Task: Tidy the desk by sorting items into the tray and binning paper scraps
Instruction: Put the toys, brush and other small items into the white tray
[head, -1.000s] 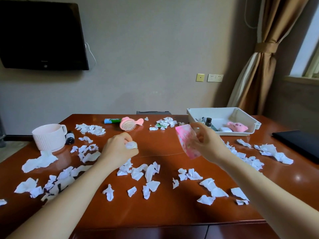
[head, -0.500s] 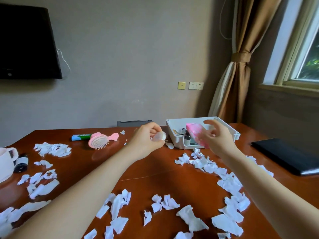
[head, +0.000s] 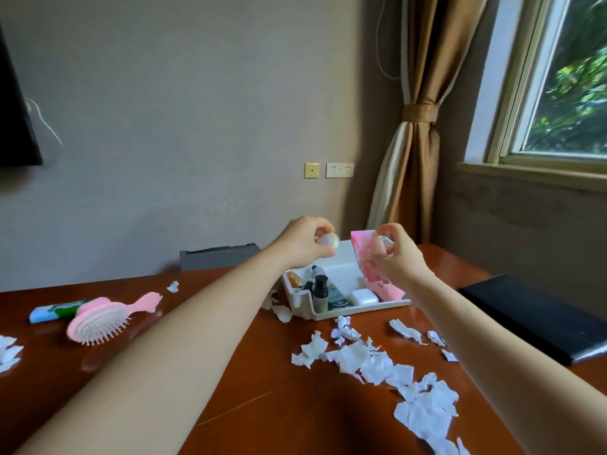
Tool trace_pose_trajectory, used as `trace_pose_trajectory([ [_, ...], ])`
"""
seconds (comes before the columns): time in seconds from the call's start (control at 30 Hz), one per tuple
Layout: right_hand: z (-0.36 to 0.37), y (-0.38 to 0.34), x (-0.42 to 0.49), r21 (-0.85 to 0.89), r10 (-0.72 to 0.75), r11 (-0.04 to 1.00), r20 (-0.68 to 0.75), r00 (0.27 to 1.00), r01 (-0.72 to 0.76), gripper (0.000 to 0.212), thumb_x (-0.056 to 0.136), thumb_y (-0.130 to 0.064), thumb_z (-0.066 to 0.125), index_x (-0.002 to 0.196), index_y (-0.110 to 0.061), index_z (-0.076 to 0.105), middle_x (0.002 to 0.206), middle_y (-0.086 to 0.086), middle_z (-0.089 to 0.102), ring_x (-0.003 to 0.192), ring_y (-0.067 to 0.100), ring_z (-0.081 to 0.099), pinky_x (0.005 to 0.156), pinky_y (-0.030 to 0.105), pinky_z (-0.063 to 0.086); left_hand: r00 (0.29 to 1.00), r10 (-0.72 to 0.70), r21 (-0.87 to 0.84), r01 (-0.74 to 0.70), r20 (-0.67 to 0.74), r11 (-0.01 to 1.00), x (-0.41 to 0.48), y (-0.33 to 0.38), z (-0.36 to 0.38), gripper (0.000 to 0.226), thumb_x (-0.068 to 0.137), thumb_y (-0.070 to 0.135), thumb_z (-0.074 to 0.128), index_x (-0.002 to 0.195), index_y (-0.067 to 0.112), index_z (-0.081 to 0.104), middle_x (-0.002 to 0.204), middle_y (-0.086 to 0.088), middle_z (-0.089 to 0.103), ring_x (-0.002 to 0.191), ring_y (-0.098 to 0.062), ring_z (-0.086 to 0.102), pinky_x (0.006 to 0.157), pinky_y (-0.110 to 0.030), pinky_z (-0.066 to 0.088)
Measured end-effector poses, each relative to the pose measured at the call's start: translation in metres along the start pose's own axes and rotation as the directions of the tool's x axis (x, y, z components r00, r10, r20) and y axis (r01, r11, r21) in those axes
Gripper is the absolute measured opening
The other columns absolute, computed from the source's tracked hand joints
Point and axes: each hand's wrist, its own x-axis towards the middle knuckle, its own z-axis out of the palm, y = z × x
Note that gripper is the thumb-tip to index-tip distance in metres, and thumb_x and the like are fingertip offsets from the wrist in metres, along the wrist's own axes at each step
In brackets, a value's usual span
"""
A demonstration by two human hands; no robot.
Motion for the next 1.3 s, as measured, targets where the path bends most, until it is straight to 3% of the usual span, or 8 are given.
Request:
trace_pose_trajectory([
  [0.13,0.012,0.013,0.027,-0.104,0.006,0.995,0.013,1.0,-0.005,0.033,0.091,-0.004,0.051,0.121,-0.015,0.043,0.089,0.008,0.056,0.063,0.013,0.053,0.044,0.023,0.044,0.993,-0.055,0.073,0.048,0.101,0.996,0.034,-0.015,0.021,0.041,0.077,0.017,0.073,0.116,0.01,0.06,0.11,-0.005,0.06,0.098,-0.019,0.056,0.09,-0.033,0.049],
  [0.23,0.022,0.023,0.044,-0.183,0.014,0.983,0.019,1.0,-0.011,0.029,0.088,-0.001,0.053,0.113,-0.015,0.048,0.094,0.01,0.056,0.069,0.018,0.056,0.049,0.026,0.046,0.98,-0.098,0.146,0.073,0.171,0.987,0.054,-0.026,0.04,0.045,0.075,0.015,0.075,0.117,0.008,0.06,0.116,-0.01,0.06,0.097,-0.022,0.057,0.088,-0.035,0.051],
  [0.37,0.031,0.036,0.066,-0.263,0.049,0.964,0.061,0.997,-0.031,0.029,0.078,0.001,0.06,0.101,-0.016,0.052,0.1,0.012,0.059,0.092,0.031,0.06,0.066,0.035,0.051,0.959,-0.142,0.27,0.073,0.245,0.96,0.074,-0.032,0.06,0.029,0.073,0.016,0.074,0.1,0.009,0.065,0.096,-0.01,0.062,0.08,-0.025,0.052,0.077,-0.033,0.05],
  [0.63,0.046,0.066,0.092,-0.435,0.066,0.9,0.208,0.976,0.031,0.042,0.073,-0.013,0.069,0.113,-0.017,0.056,0.108,0.009,0.065,0.089,0.023,0.059,0.071,0.029,0.047,0.911,-0.226,0.469,0.041,0.346,0.882,0.096,-0.031,0.087,0.01,0.074,0.018,0.069,0.076,0.012,0.062,0.081,-0.008,0.06,0.068,-0.023,0.053,0.06,-0.028,0.044],
  [0.83,0.052,0.082,0.096,-0.465,0.056,0.884,0.222,0.973,0.056,0.027,0.087,-0.019,0.056,0.114,-0.02,0.058,0.113,0.009,0.066,0.098,0.028,0.063,0.088,0.04,0.053,0.901,-0.241,0.517,0.022,0.36,0.856,0.097,-0.03,0.106,0.038,0.078,0.021,0.073,0.111,0.007,0.06,0.096,-0.007,0.055,0.083,-0.022,0.052,0.07,-0.028,0.043],
  [1.07,0.046,0.086,0.092,-0.575,0.055,0.815,0.205,0.977,0.075,0.03,0.09,-0.021,0.054,0.12,-0.022,0.055,0.119,0.005,0.063,0.106,0.024,0.057,0.091,0.037,0.049,0.905,-0.238,0.535,0.013,0.353,0.845,0.092,-0.026,0.104,0.043,0.081,0.024,0.069,0.118,0.007,0.056,0.102,-0.009,0.055,0.087,-0.022,0.053,0.07,-0.028,0.043],
  [1.2,0.039,0.076,0.087,-0.564,0.011,0.82,0.186,0.983,0.097,0.027,0.09,-0.022,0.057,0.117,-0.018,0.056,0.116,0.007,0.063,0.103,0.024,0.058,0.092,0.037,0.05,0.934,-0.184,0.479,0.014,0.308,0.877,0.087,-0.024,0.088,0.04,0.084,0.027,0.064,0.12,0.009,0.057,0.119,-0.01,0.059,0.105,-0.027,0.058,0.088,-0.035,0.049],
  [1.3,0.035,0.061,0.081,-0.525,-0.024,0.842,0.193,0.981,0.124,0.024,0.091,-0.021,0.057,0.113,-0.015,0.058,0.114,0.008,0.065,0.1,0.024,0.061,0.089,0.036,0.052,0.951,-0.143,0.396,0.024,0.273,0.918,0.076,-0.024,0.069,0.039,0.089,0.032,0.058,0.123,0.011,0.055,0.122,-0.007,0.057,0.108,-0.027,0.056,0.091,-0.035,0.046],
])
